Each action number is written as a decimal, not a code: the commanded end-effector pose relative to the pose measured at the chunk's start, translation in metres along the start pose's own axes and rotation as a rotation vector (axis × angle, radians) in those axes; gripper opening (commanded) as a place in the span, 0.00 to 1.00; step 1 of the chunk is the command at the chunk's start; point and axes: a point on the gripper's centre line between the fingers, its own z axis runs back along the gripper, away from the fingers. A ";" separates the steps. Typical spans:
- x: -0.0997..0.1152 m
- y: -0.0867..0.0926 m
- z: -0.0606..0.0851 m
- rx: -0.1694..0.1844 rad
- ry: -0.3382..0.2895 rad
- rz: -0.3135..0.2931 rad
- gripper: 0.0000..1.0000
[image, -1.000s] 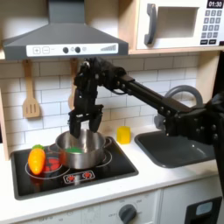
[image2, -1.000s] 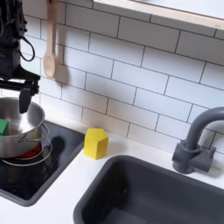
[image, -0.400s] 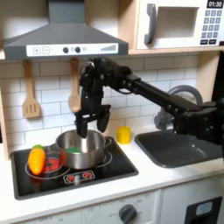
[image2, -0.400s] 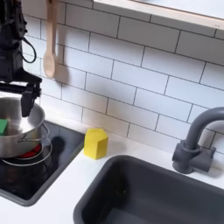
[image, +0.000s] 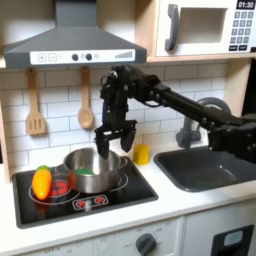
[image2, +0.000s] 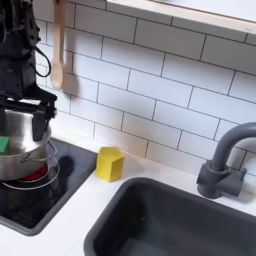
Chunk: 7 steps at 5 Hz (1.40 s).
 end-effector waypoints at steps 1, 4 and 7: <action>-0.001 0.000 -0.010 -0.006 0.013 -0.024 1.00; 0.005 -0.008 -0.016 -0.001 0.014 -0.053 1.00; 0.015 -0.004 -0.029 0.016 0.028 -0.036 1.00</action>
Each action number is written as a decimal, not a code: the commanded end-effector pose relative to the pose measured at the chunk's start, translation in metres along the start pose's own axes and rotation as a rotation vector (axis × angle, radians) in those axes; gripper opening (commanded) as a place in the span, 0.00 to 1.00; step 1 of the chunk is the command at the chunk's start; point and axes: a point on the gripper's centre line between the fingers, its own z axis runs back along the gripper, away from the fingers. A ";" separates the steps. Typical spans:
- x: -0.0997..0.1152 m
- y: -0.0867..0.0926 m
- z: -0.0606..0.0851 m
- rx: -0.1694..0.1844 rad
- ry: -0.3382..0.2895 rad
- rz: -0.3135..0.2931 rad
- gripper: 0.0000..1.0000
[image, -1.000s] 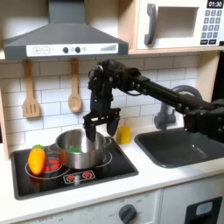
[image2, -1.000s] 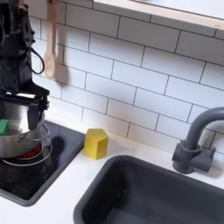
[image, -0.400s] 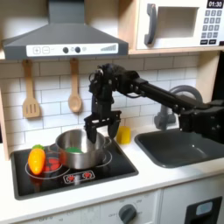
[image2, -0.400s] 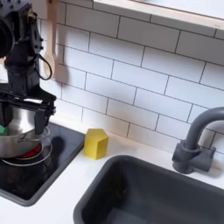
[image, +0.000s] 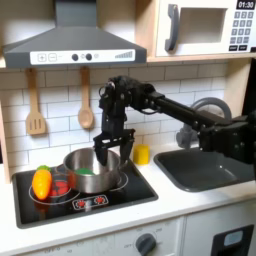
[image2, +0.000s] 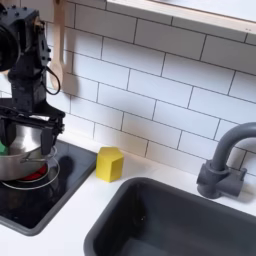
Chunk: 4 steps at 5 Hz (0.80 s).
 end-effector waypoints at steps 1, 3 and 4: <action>0.004 0.002 -0.010 0.006 0.018 0.000 1.00; 0.006 0.001 -0.015 0.026 0.023 -0.006 1.00; 0.009 0.001 -0.016 0.029 0.029 -0.009 1.00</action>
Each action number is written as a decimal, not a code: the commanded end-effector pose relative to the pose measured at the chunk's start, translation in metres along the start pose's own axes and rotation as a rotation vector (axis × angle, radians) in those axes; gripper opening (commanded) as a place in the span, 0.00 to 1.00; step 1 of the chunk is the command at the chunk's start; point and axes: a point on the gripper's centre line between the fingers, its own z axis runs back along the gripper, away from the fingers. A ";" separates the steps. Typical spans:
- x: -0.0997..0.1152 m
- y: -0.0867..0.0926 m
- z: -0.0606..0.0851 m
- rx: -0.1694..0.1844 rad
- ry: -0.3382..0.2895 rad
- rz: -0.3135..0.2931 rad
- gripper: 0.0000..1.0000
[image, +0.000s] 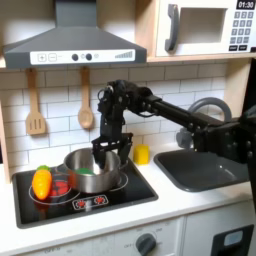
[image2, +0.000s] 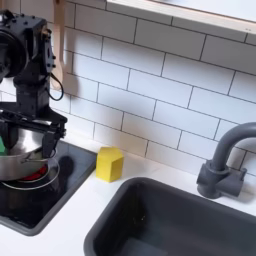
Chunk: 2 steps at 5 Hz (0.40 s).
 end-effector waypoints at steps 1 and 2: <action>0.005 0.001 -0.006 0.002 0.017 0.005 1.00; 0.007 0.002 -0.005 -0.009 0.011 0.008 0.05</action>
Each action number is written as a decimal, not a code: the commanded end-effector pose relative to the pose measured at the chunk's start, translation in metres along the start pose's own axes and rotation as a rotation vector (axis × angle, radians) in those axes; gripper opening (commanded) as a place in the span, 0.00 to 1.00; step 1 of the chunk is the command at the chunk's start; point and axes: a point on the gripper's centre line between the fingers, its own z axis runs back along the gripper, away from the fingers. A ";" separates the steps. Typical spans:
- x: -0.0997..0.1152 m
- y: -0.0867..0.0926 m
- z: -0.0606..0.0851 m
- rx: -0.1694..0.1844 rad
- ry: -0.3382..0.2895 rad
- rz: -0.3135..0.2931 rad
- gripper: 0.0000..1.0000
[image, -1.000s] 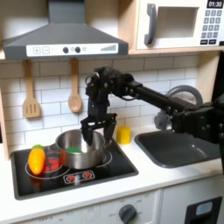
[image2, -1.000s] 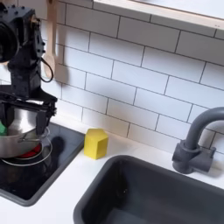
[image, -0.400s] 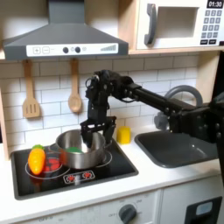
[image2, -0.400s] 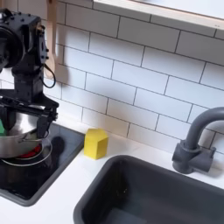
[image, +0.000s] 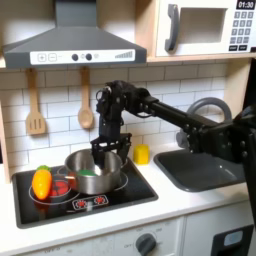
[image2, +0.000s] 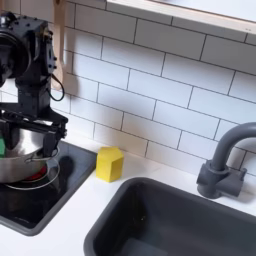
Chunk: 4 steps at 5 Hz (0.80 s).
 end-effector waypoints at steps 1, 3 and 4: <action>0.000 -0.004 0.001 -0.023 -0.007 -0.003 0.00; -0.003 -0.011 0.000 -0.038 0.000 -0.017 0.00; -0.010 -0.014 0.000 -0.049 0.004 -0.017 0.00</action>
